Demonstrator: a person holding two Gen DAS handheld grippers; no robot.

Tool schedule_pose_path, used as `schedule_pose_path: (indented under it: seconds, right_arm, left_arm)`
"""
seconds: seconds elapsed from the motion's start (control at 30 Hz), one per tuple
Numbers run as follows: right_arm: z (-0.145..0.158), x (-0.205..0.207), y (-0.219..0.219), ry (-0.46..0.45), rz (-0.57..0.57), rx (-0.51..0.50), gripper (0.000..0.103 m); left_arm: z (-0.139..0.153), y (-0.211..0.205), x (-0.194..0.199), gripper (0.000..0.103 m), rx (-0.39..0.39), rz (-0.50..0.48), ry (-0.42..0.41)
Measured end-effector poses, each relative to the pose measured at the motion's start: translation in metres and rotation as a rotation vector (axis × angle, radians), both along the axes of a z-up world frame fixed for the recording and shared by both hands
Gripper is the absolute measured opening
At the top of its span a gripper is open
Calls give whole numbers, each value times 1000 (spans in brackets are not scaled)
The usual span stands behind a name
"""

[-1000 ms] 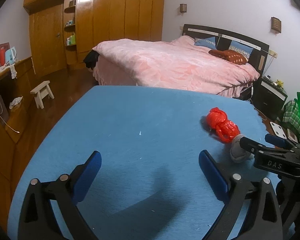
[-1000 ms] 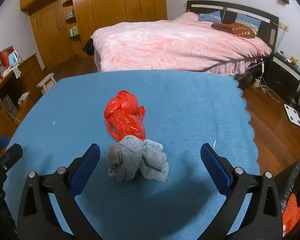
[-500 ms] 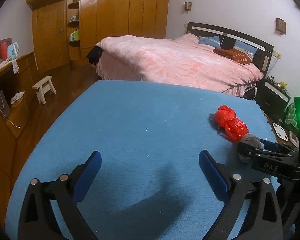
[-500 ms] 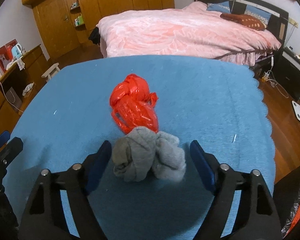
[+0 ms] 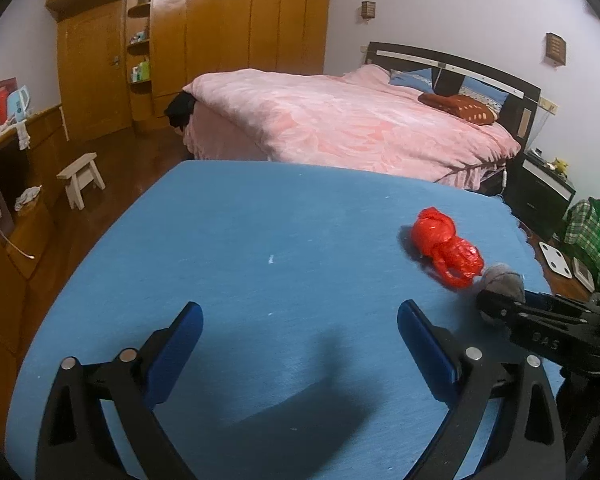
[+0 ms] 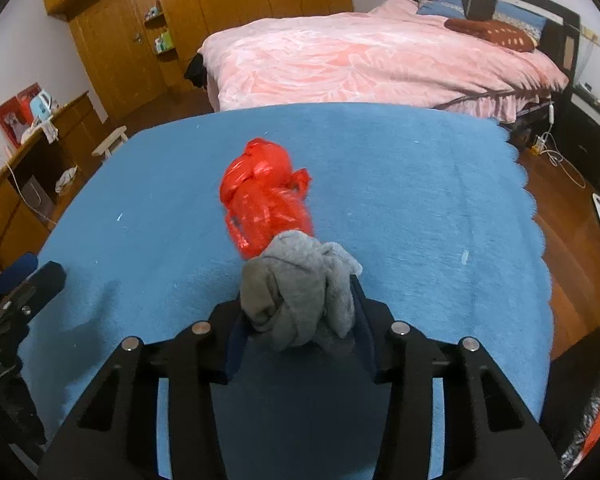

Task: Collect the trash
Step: 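Grasp the grey sock with the right gripper, then grasp the red plastic glove with the left gripper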

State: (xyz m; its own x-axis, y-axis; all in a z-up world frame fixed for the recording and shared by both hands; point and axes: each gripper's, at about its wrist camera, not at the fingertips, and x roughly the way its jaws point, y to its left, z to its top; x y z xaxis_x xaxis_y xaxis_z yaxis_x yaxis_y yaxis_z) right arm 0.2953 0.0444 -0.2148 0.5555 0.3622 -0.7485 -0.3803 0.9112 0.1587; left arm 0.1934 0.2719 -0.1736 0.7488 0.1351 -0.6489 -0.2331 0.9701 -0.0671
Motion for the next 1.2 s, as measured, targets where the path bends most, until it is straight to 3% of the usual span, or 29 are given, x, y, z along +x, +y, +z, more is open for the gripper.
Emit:
schedule_pose_path:
  seconds: [0.3,0.57,1.0,1.1,1.17,1.2]
  right_arm:
    - [18,24,-38,-41,-138,7,44]
    - [14,47,-57,-36,-217,10,44]
    - [6,54,-71,-25,-256,12,44]
    - [7,55,-73,-23,-265,17,44]
    - [7,55,-75,-24,-268,20,44]
    - [8,56,-75,-25,-268,21,44]
  left_arm:
    - [4,-29,31,96,3,-69,-20]
    - [1,-53,78,96,-51,-126,-15]
    - [-28,-82,132,89,-88,-198,77]
    - [-33,-87,140,79,-105,-221,99]
    - [-37,-89,145,58,-124,-245,121]
    - [-39,-90,147,54,-138,-260,129]
